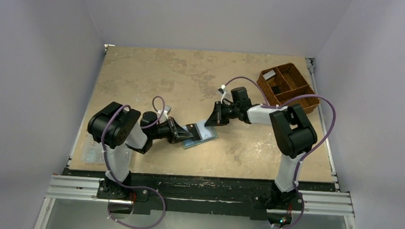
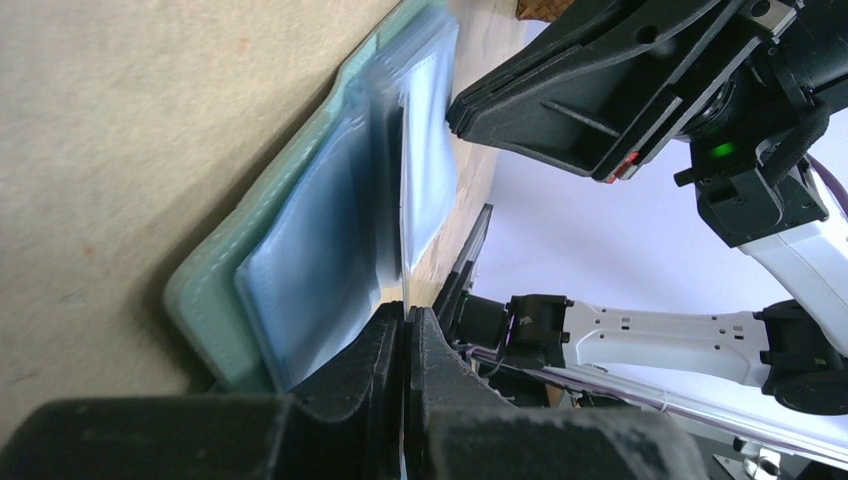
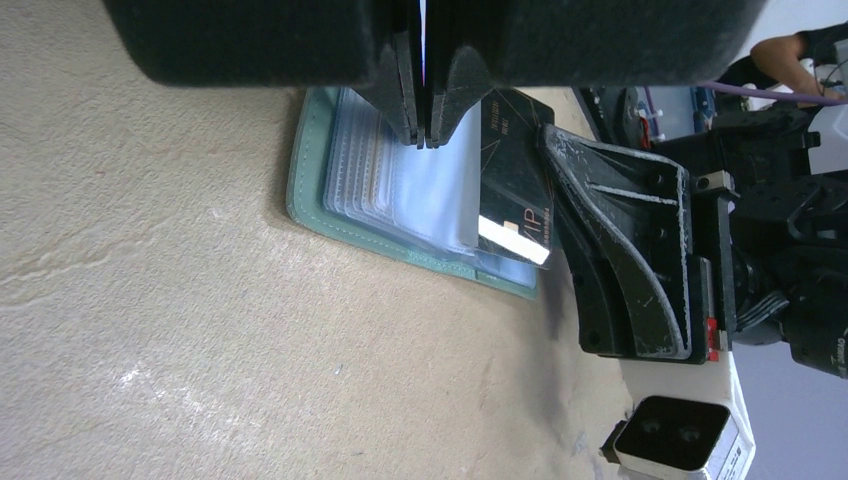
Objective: Put the credit cards into the card holder
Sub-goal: Insert the credit card into the card holder.
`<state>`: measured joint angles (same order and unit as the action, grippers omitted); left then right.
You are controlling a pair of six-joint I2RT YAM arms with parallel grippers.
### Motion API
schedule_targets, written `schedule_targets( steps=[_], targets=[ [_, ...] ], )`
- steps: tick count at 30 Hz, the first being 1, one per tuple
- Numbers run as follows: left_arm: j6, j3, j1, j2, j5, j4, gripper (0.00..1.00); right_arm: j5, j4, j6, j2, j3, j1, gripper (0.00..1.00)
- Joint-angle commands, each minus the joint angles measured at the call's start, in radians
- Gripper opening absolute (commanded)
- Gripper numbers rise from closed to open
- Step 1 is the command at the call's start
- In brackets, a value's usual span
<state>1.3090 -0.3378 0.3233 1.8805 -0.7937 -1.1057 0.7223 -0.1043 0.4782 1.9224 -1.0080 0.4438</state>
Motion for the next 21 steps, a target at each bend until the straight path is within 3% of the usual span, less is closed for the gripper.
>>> schedule_targets(
  steps=[1,9,15,21],
  targets=[
    [0.019,0.004,0.054,-0.003,0.081,-0.099,0.0,-0.1,0.057,-0.018,-0.002,0.036,-0.004,0.04],
    [0.045,0.022,0.076,0.022,0.143,-0.142,0.0,-0.129,0.088,-0.038,-0.043,0.042,-0.004,0.11],
    [0.044,0.036,0.087,0.035,0.172,-0.175,0.0,-0.216,0.159,-0.096,-0.098,0.041,-0.005,0.25],
    [0.053,0.015,0.105,0.081,0.166,-0.227,0.0,-0.208,0.169,-0.113,-0.106,0.047,-0.015,0.36]
  ],
)
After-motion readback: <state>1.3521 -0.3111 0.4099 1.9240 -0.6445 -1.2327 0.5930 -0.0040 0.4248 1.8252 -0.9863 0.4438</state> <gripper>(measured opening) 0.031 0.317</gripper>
